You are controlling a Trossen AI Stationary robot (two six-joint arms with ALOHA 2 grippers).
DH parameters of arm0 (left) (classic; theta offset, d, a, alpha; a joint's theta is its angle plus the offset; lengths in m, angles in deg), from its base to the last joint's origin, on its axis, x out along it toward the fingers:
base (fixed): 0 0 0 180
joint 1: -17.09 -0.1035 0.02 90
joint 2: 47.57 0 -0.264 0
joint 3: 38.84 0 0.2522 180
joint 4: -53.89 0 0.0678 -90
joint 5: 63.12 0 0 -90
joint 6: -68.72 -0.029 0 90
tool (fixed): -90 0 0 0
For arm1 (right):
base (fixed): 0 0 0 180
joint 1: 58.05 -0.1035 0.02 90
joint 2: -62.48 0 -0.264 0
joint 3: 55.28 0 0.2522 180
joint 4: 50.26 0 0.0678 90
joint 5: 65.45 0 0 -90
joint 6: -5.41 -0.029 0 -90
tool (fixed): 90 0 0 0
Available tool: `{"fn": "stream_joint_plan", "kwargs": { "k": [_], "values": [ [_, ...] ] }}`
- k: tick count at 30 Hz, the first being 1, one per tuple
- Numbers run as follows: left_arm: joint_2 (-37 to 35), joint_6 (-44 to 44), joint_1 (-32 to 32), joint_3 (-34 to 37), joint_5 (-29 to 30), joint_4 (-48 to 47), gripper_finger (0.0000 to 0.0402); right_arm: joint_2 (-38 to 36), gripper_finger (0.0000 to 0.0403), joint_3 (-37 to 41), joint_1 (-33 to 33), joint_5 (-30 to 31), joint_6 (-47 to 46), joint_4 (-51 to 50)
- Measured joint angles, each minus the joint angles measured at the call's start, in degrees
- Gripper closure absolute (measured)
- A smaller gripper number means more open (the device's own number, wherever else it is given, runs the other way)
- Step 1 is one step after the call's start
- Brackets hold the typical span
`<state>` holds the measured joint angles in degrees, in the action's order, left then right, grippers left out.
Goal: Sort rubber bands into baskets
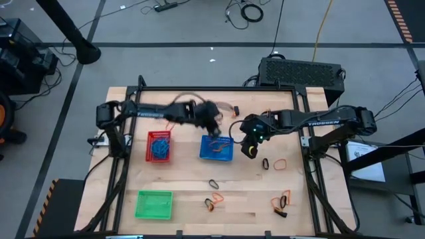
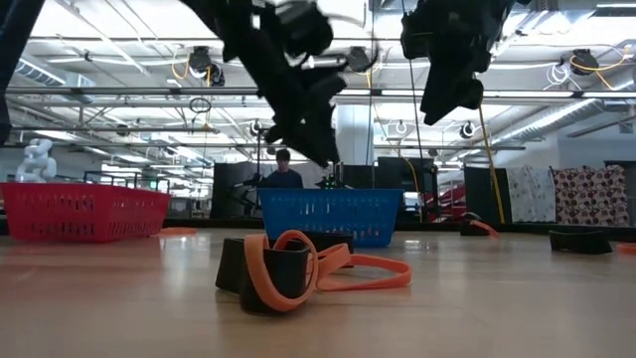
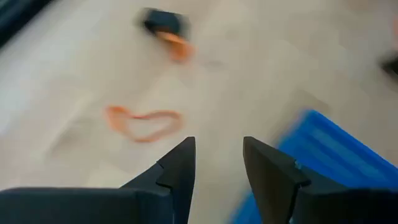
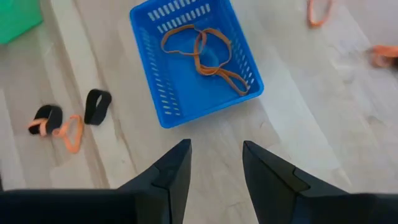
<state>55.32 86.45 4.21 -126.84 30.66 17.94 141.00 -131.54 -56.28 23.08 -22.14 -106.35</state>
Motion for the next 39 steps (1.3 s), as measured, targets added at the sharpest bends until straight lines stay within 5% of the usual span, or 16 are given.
{"fn": "stream_joint_plan", "kwargs": {
  "k": [5,11,28,36,39],
  "values": [
    [2.4,2.8,-8.3,0.0,-1.1,1.5,0.0259,0.0,0.0266,0.0,-1.9,2.9,-4.3,0.0],
    [8.5,4.4,-12.8,-0.1,-12.9,3.6,0.0259,0.0,0.0266,0.0,-3.1,3.4,-8.0,0.0],
    [16.7,3.8,-12.0,-0.3,-9.1,9.1,0.0262,0.0,0.0266,0.0,-4.7,3.4,-11.0,0.2],
    [17.0,0.5,-11.5,-1.2,-8.9,8.9,0.0384,0.0,0.0266,0.0,-5.3,3.3,-10.1,0.0],
    [17.0,-0.1,-10.7,-2.6,-8.9,8.1,0.0391,0.0,0.0266,0.0,-5.7,3.2,-9.2,0.0]
  ]
}}
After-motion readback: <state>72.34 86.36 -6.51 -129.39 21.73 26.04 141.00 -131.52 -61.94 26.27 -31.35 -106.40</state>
